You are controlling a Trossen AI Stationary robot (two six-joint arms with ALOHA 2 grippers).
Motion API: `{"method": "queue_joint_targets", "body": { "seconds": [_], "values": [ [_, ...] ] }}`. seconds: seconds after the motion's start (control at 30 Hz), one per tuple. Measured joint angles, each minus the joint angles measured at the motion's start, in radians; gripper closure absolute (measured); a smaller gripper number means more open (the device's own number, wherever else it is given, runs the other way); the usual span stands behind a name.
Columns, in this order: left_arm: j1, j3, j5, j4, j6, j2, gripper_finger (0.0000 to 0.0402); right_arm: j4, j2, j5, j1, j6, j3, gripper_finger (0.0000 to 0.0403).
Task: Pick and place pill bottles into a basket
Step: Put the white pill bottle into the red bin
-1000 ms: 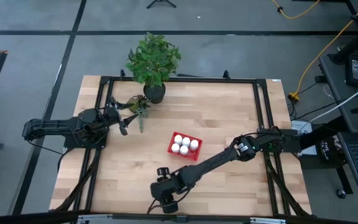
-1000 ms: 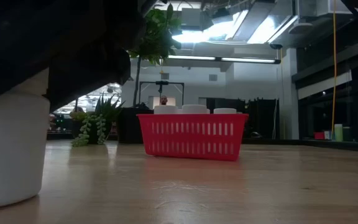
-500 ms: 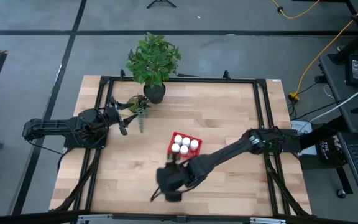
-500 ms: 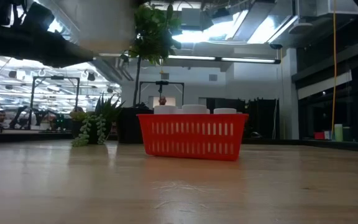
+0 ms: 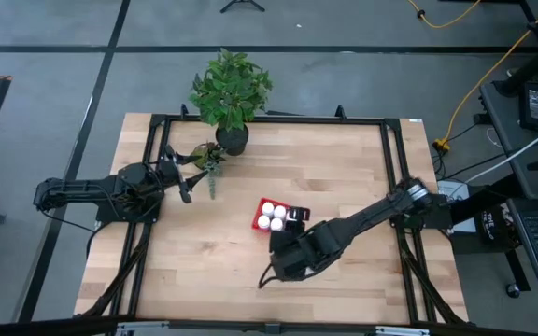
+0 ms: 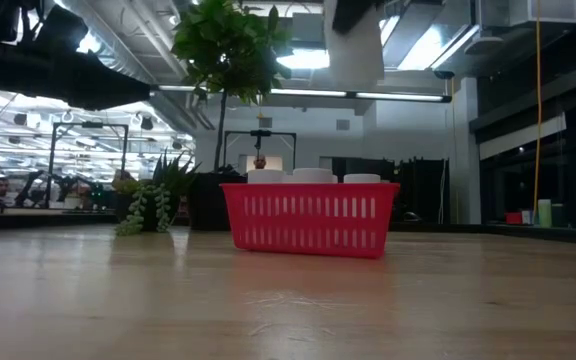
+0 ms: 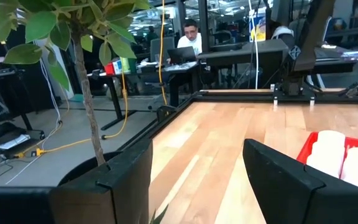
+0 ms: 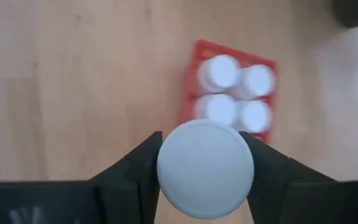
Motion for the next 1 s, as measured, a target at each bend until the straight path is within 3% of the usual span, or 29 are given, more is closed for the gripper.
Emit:
{"method": "queue_joint_targets", "body": {
  "seconds": [0.13,0.37,0.63,1.0],
  "values": [
    [0.0,0.0,0.0,0.0,0.0,0.0,0.0156,0.349,-0.15,-0.066,0.001,0.001,-0.314,0.0234],
    [0.0,0.0,0.0,-0.006,0.0,0.0,0.0155,0.501,-0.31,-0.084,-0.038,0.022,-0.578,0.0234],
    [0.0,0.0,0.0,-0.002,0.0,0.0,0.0157,0.741,-0.327,-0.208,-0.106,-0.051,-0.733,0.0234],
    [0.0,0.0,0.0,-0.005,0.0,0.0,0.0157,0.741,-0.327,-0.205,-0.152,-0.112,-0.76,0.0234]
  ]
}}
